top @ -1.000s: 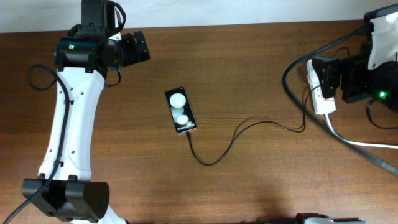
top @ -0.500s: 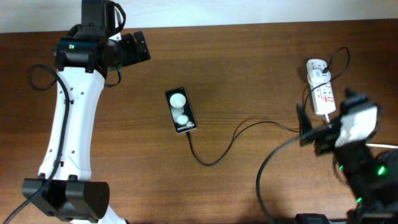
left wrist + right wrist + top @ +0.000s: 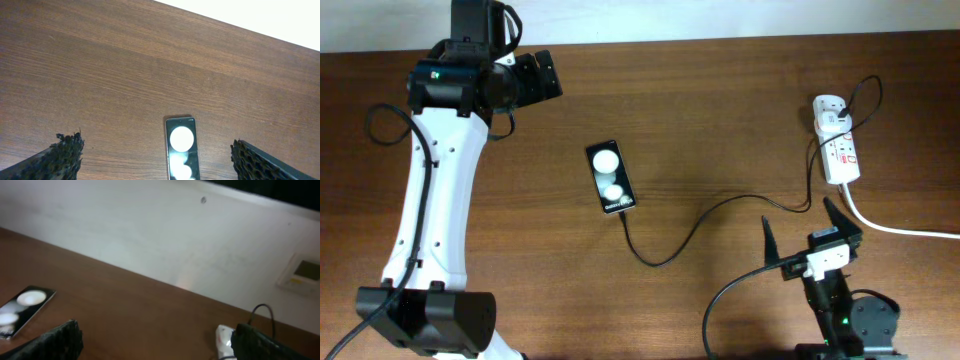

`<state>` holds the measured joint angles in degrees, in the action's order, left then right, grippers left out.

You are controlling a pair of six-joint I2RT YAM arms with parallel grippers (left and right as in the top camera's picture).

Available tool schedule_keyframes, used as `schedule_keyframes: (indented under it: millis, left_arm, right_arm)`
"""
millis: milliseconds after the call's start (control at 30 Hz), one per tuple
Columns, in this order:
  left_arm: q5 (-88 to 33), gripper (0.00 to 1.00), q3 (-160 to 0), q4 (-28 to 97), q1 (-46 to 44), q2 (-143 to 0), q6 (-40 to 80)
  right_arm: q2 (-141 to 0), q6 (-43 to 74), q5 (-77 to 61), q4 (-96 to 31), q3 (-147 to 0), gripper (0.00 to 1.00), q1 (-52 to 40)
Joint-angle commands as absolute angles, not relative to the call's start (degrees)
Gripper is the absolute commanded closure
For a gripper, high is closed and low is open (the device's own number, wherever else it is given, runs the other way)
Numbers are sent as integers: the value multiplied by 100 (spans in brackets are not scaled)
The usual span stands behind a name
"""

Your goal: Plug charger to phone and switch on socket

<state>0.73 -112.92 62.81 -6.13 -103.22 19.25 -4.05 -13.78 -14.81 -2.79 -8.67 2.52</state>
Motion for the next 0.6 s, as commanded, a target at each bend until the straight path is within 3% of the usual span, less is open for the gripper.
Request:
schedule_keyframes:
  millis: [0,567]
  left_arm:
    - [130,1,-11299,6270,-622,-10289,1896]
    - [130,1,-11299,6272,-622,-10289,1896]
  right_arm:
    - [-58,-1391,-1474,-56,-423,1,134]
    - [-16,-1391,-1474,-322,-32,1,102]
